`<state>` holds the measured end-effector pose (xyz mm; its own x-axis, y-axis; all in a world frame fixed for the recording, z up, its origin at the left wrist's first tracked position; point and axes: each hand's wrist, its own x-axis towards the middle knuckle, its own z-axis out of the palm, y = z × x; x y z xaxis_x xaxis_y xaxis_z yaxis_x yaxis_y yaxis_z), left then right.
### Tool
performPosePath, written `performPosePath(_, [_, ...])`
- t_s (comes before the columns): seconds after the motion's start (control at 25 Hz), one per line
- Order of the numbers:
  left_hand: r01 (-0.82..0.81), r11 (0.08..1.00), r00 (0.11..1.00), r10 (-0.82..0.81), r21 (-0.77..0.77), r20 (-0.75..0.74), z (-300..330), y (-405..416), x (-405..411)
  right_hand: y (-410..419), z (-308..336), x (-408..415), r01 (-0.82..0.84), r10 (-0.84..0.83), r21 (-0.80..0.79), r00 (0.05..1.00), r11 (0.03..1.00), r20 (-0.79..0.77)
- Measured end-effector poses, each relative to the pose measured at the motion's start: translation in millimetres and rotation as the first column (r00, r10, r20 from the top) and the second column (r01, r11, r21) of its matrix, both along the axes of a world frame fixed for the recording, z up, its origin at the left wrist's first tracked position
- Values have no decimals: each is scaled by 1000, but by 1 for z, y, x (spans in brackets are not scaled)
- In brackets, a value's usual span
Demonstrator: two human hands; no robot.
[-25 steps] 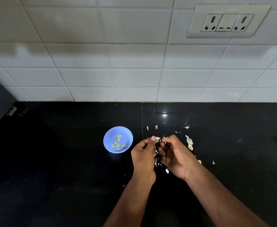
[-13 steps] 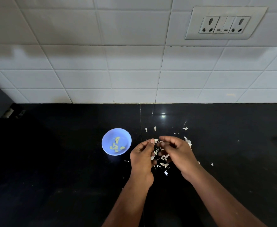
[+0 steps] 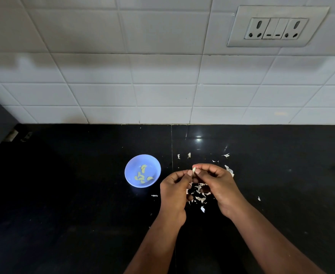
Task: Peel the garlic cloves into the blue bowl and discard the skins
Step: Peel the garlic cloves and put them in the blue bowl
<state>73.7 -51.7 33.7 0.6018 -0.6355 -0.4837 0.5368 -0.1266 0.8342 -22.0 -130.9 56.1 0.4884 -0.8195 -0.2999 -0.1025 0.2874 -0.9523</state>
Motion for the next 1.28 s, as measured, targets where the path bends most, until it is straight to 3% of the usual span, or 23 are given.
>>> performPosePath(0.12, [23, 999, 1000, -23, -28, -2, 2, 1, 0, -2, 0, 1, 10, -11, 33, 1000, 999, 16])
performPosePath(0.24, [12, 999, 1000, -11, -33, 18, 3, 0, -1, -2, 1, 1, -14, 16, -68, 999, 998, 40])
performPosePath(0.4, [-4, 1000, 998, 5, -10, 61, 3, -1, -1, 1, 0, 1, -98, 79, -248, 993, 964, -86])
performPosePath(0.64, [21, 999, 983, -29, 43, 179, -1, -2, -5, 4, -1, 0, -212, 172, -284, 972, 935, -160])
performPosePath(0.76, [23, 999, 979, -32, 48, 199, -1, -3, -9, 5, -4, 1, -158, 114, -307, 981, 938, -159])
performPosePath(1.04, [-8, 1000, 993, 8, -2, 120, 3, -2, -13, 9, -4, 2, -81, 64, -163, 992, 983, -108])
performPosePath(1.28, [-24, 999, 988, 19, 31, 152, 5, 4, -1, 8, 1, -5, -21, -29, -241, 979, 970, -201])
